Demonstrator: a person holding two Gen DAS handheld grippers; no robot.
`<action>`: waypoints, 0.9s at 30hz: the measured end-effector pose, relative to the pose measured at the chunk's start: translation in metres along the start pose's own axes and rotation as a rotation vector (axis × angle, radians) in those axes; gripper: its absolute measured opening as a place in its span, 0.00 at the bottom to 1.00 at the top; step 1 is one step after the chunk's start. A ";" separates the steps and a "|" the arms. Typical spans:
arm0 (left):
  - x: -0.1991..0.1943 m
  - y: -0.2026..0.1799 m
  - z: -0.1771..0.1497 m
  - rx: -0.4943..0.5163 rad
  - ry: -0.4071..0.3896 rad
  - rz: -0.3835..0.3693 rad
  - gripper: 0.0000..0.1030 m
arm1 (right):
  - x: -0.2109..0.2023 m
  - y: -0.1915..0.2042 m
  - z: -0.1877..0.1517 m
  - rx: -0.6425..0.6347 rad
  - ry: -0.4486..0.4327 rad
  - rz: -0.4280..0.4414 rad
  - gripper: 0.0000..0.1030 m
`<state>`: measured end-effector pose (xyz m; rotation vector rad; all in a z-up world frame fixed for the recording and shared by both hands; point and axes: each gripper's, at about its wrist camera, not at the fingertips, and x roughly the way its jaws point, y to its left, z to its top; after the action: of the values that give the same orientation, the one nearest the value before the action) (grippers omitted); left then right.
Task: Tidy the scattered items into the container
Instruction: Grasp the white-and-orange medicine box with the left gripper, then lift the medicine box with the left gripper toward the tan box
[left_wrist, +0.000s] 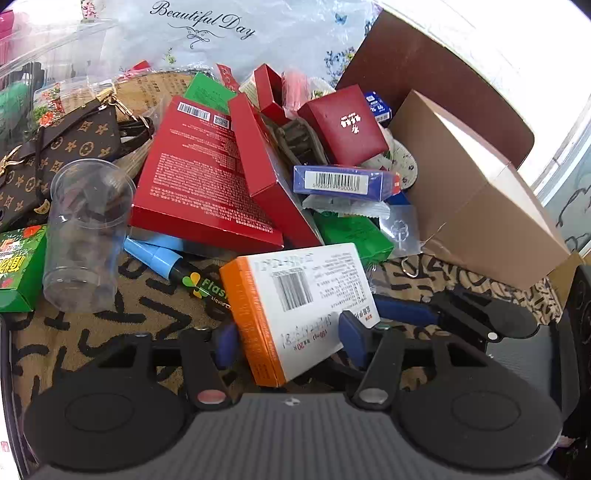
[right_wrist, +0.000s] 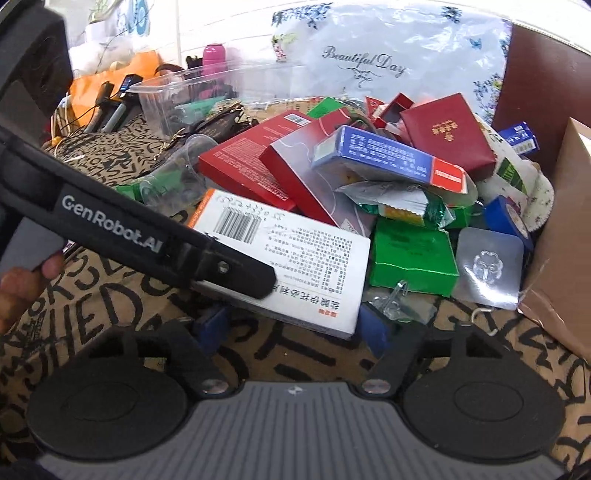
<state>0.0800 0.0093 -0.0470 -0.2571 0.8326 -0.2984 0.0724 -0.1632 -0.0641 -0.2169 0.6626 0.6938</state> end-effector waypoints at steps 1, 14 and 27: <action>-0.002 0.000 0.000 0.000 -0.005 -0.003 0.52 | -0.002 0.000 0.000 0.006 0.000 -0.003 0.64; -0.019 -0.032 -0.007 0.040 -0.015 -0.156 0.18 | -0.041 0.002 -0.015 0.079 -0.067 -0.034 0.27; -0.019 -0.020 -0.011 0.026 -0.026 -0.105 0.38 | -0.042 0.020 -0.017 -0.010 -0.051 -0.145 0.63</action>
<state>0.0560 -0.0039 -0.0341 -0.2806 0.7906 -0.4035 0.0272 -0.1765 -0.0503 -0.2531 0.5891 0.5613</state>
